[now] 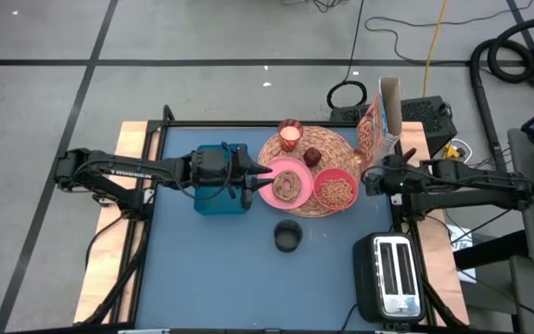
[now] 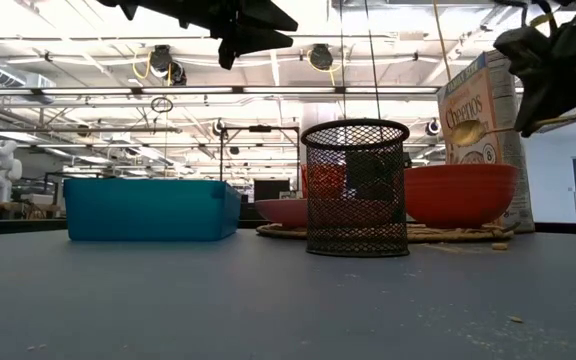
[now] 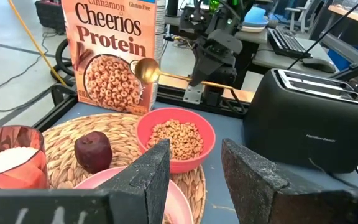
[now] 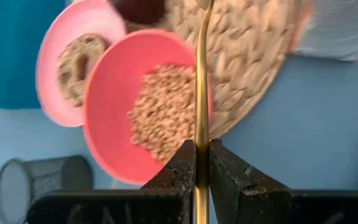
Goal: Arrange a breakfast setting
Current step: Put the gold spoon to the right side of the pink bowl on the brown placemat
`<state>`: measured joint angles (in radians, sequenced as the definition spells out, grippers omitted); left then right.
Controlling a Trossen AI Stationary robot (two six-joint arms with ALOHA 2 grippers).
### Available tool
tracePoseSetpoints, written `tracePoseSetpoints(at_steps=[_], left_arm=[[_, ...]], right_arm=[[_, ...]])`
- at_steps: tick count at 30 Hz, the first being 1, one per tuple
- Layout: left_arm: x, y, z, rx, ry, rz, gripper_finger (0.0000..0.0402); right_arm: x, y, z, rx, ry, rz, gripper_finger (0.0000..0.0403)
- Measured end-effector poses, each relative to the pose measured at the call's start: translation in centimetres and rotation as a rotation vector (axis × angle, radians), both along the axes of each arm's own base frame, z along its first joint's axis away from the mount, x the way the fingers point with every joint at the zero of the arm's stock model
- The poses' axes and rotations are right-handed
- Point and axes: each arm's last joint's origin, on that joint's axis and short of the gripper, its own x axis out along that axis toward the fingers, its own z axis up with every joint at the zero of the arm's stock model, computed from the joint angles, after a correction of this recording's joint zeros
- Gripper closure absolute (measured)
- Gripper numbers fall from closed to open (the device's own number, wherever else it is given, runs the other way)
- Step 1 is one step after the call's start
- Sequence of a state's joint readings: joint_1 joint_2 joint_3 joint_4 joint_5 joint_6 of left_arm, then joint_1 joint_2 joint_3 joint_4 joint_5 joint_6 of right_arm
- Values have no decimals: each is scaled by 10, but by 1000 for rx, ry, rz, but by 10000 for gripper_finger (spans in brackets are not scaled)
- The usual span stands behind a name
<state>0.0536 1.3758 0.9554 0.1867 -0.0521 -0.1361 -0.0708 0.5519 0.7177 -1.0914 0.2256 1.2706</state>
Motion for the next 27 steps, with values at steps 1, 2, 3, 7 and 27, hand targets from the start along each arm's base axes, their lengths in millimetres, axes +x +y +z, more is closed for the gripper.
tracePoseSetpoints(at_steps=[1, 2, 3, 7, 27], left_arm=[[0, 0, 0, 1, 0, 0, 252], [0, 0, 0, 1, 0, 0, 252], [0, 0, 0, 1, 0, 0, 252], [0, 0, 0, 1, 0, 0, 252], [0, 0, 0, 0, 4, 0, 252]], right_arm=[[-1, 0, -1, -5, 12, -13, 385], [-1, 0, -1, -3, 19, -20, 385], [0, 0, -2, 0, 25, -27, 385], [4, -1, -3, 3, 51, -31, 385], [29, -4, -20, 17, 212, -164, 385]])
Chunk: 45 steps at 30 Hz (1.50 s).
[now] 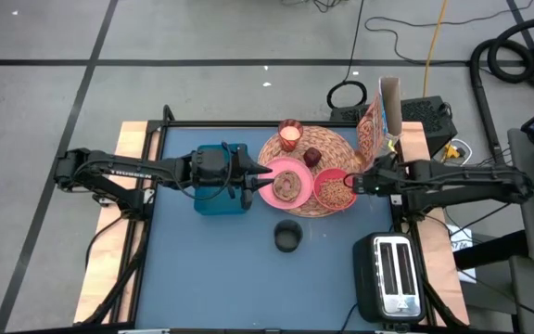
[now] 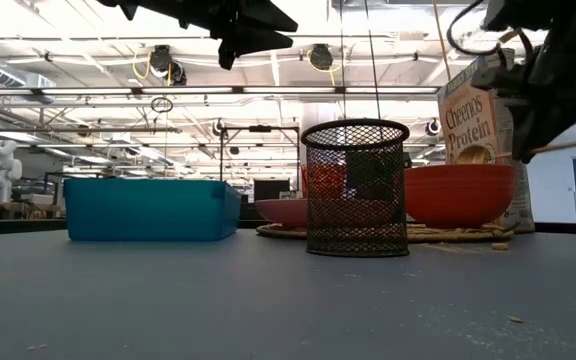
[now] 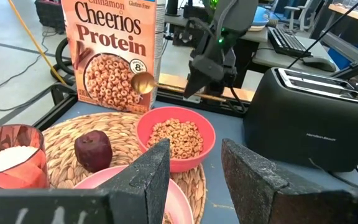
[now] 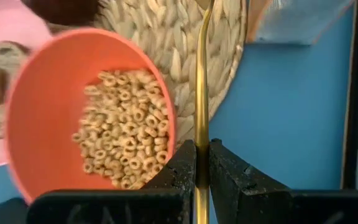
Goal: Arrange a breakfast setting
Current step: Put the gold spoon to the right side of the pink bowl on the brown placemat
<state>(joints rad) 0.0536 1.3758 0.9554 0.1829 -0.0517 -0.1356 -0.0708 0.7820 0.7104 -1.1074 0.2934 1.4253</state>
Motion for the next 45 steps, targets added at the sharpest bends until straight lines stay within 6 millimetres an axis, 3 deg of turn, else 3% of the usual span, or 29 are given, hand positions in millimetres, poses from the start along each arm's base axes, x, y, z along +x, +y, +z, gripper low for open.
tracePoseSetpoints(at_steps=[12, 27, 45], left_arm=[[0, 0, 0, 2, 1, 0, 252], [0, 0, 0, 1, 1, 0, 252], [0, 0, 0, 1, 1, 0, 252]], right_arm=[[4, 1, -51, 78, -25, -53, 385], [6, 1, -88, 85, -145, -72, 385], [4, 3, -104, 142, -190, -82, 349]])
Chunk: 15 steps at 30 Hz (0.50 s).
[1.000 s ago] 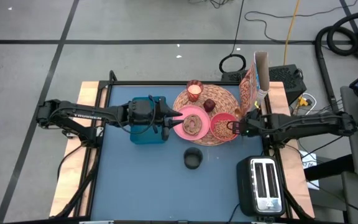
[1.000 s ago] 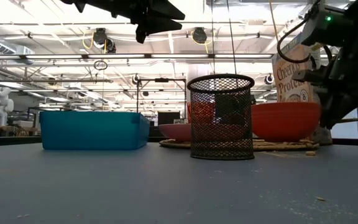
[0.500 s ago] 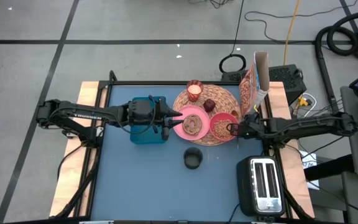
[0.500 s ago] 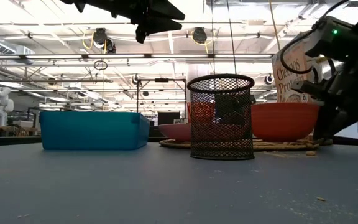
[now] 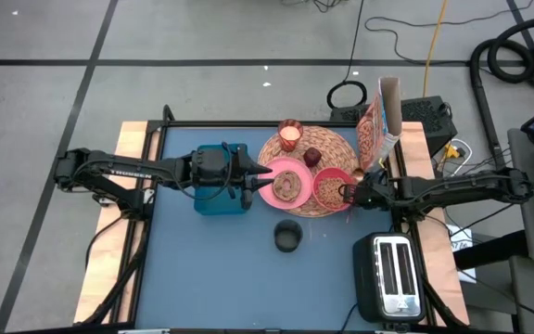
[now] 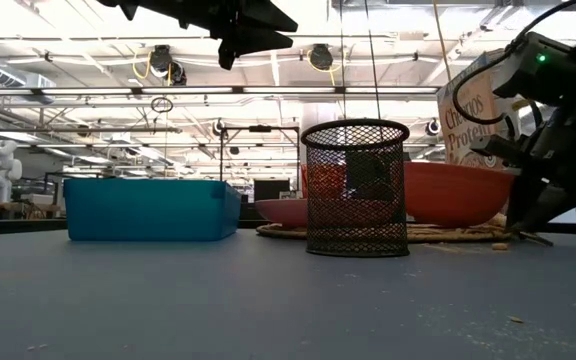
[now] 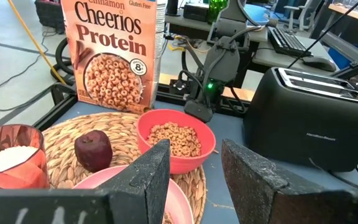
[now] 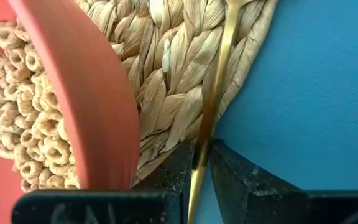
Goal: Arrange a breakfast setting
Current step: Put the gold spoon to the right side of the pink bowl on the brown placemat
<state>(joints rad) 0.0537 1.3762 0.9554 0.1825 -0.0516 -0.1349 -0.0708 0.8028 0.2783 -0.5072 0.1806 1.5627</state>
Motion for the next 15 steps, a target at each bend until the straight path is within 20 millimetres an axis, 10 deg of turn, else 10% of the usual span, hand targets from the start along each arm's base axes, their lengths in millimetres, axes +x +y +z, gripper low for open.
tracePoseSetpoints(at_steps=[15], left_arm=[[0, 0, 0, 0, 0, 0, 252]], right_arm=[[0, 0, 0, 0, -2, 3, 346]])
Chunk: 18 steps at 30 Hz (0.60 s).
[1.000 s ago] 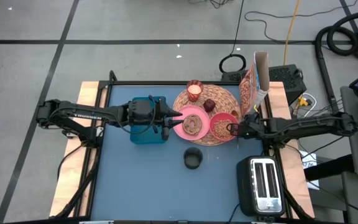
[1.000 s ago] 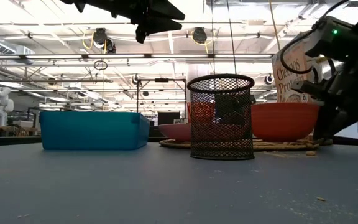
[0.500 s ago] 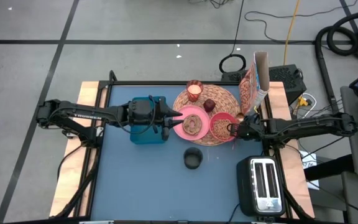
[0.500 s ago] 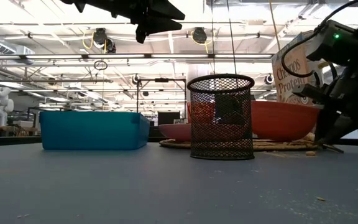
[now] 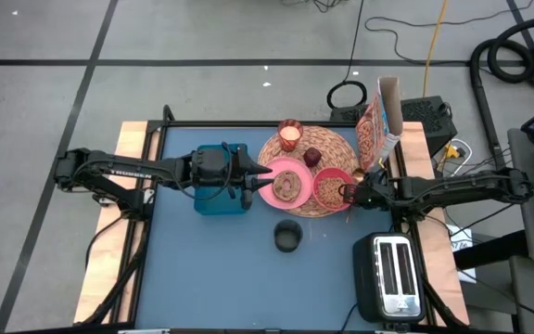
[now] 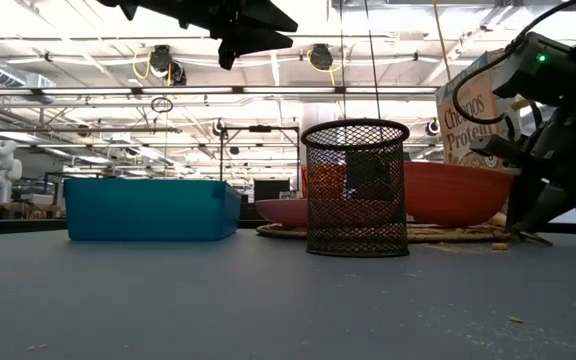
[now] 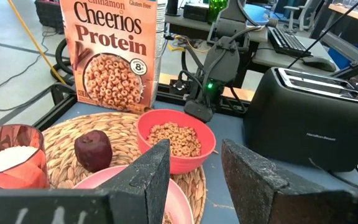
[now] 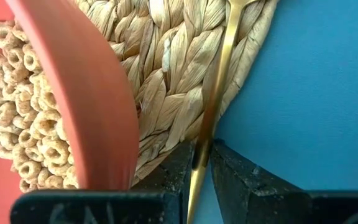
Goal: Arrange a breakfast setting
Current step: Put the gold spoon to the right side of the pink bowl on the brown placemat
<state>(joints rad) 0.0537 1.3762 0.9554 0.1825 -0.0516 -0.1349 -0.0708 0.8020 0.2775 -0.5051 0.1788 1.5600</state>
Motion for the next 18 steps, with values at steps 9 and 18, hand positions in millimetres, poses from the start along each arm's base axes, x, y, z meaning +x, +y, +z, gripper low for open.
tracePoseSetpoints(at_steps=[9, 18], left_arm=[[0, 0, 0, 0, 0, 0, 252], [0, 0, 0, 0, 0, 0, 252]], right_arm=[[-2, 0, 5, 8, -57, -10, 346], [-1, 3, 6, 78, -69, 91, 346]])
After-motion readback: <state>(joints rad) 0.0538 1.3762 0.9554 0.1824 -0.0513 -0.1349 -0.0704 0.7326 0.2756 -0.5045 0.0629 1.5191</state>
